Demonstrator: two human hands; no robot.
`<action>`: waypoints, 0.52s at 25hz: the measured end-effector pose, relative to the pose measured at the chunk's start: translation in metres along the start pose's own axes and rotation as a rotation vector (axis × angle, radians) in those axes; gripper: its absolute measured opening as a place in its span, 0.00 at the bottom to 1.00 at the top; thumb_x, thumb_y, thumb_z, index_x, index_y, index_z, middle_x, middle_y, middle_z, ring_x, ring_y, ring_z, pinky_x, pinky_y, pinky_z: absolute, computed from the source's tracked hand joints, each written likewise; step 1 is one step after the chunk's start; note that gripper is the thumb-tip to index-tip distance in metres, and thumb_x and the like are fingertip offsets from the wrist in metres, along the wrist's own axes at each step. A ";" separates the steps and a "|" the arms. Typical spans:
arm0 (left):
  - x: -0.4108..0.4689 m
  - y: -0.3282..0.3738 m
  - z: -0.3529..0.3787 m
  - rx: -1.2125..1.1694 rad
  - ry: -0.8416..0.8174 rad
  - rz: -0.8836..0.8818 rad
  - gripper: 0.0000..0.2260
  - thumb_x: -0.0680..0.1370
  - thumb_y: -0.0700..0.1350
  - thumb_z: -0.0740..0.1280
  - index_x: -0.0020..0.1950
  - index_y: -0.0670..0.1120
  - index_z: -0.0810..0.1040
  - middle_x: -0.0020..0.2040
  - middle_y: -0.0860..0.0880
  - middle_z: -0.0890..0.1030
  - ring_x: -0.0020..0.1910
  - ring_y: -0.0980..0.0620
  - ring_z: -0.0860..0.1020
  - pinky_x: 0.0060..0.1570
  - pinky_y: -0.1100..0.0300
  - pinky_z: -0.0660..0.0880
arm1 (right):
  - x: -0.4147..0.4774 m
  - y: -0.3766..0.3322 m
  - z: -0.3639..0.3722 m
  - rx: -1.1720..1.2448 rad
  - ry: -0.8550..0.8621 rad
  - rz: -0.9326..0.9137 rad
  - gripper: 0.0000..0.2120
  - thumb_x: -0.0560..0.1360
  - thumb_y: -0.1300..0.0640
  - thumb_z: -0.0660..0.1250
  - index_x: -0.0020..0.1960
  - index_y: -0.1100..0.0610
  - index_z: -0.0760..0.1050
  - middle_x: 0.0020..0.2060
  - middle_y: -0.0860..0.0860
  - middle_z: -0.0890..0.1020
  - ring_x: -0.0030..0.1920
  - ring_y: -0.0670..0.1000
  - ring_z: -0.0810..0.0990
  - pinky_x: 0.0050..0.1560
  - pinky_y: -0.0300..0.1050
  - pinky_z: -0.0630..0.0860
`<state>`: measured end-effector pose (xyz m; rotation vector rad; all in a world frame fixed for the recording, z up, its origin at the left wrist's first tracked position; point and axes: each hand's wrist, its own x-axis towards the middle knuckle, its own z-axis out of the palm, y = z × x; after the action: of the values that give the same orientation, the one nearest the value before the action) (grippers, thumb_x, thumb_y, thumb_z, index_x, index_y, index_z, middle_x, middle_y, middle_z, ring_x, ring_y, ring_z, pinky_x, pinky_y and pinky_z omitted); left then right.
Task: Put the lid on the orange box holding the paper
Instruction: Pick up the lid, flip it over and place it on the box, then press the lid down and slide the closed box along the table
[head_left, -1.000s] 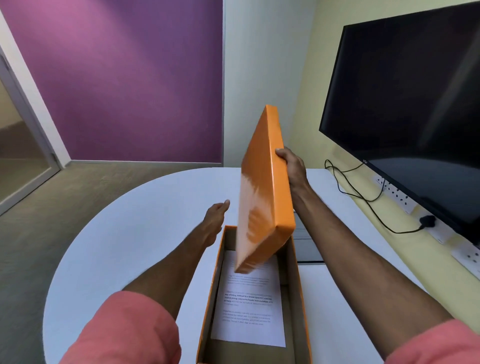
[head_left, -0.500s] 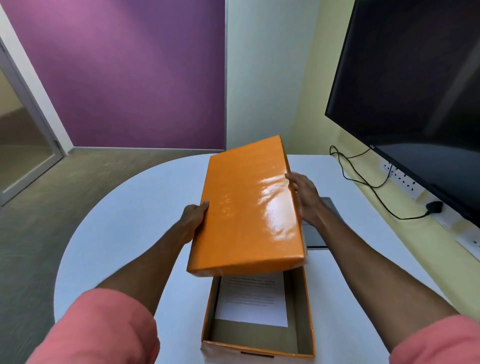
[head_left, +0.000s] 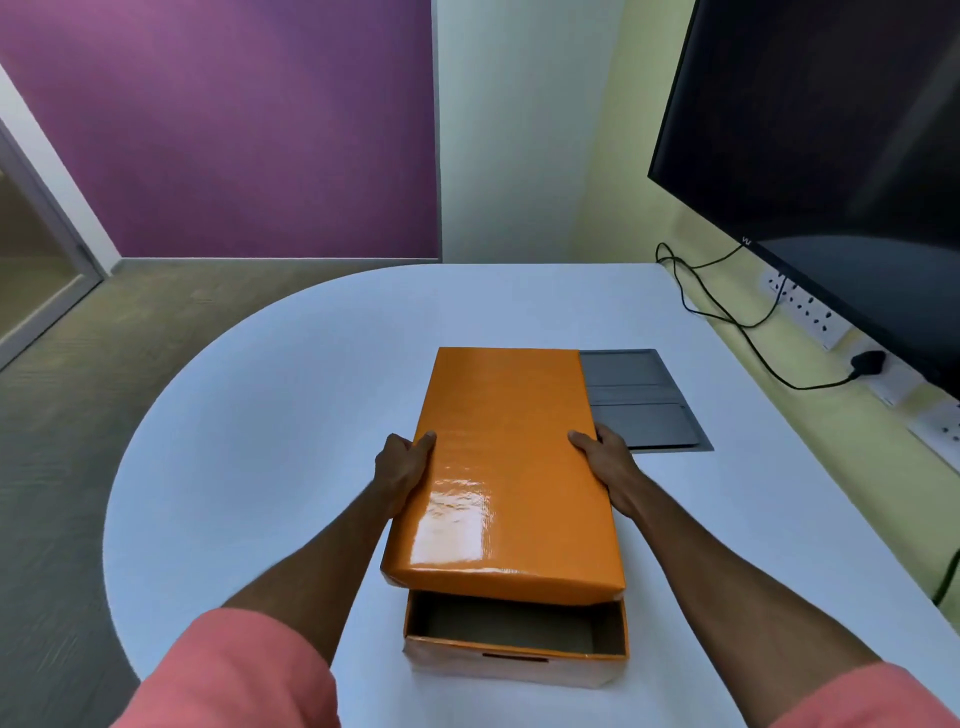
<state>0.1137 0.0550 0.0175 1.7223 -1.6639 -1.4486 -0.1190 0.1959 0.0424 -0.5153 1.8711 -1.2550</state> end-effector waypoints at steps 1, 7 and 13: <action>0.000 -0.003 0.003 0.006 -0.010 -0.005 0.22 0.79 0.58 0.61 0.61 0.40 0.70 0.60 0.40 0.77 0.48 0.45 0.75 0.49 0.51 0.73 | 0.000 0.003 0.000 -0.006 0.012 0.004 0.21 0.79 0.54 0.63 0.70 0.59 0.68 0.62 0.59 0.78 0.58 0.60 0.80 0.58 0.58 0.78; 0.000 -0.008 0.017 0.020 -0.045 0.001 0.23 0.79 0.59 0.60 0.63 0.40 0.68 0.60 0.40 0.76 0.49 0.46 0.74 0.48 0.52 0.72 | 0.002 0.015 -0.007 0.016 0.067 0.009 0.18 0.78 0.55 0.63 0.67 0.57 0.71 0.60 0.58 0.79 0.52 0.58 0.81 0.52 0.54 0.79; 0.005 -0.011 0.025 0.076 -0.051 0.012 0.23 0.80 0.57 0.60 0.62 0.38 0.69 0.61 0.38 0.76 0.56 0.41 0.77 0.49 0.53 0.71 | 0.003 0.032 -0.010 0.024 0.077 0.044 0.21 0.78 0.53 0.64 0.70 0.56 0.69 0.56 0.55 0.80 0.48 0.54 0.81 0.47 0.48 0.78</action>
<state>0.0982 0.0635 -0.0040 1.7259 -1.7742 -1.4530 -0.1259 0.2128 0.0141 -0.4160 1.9187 -1.2820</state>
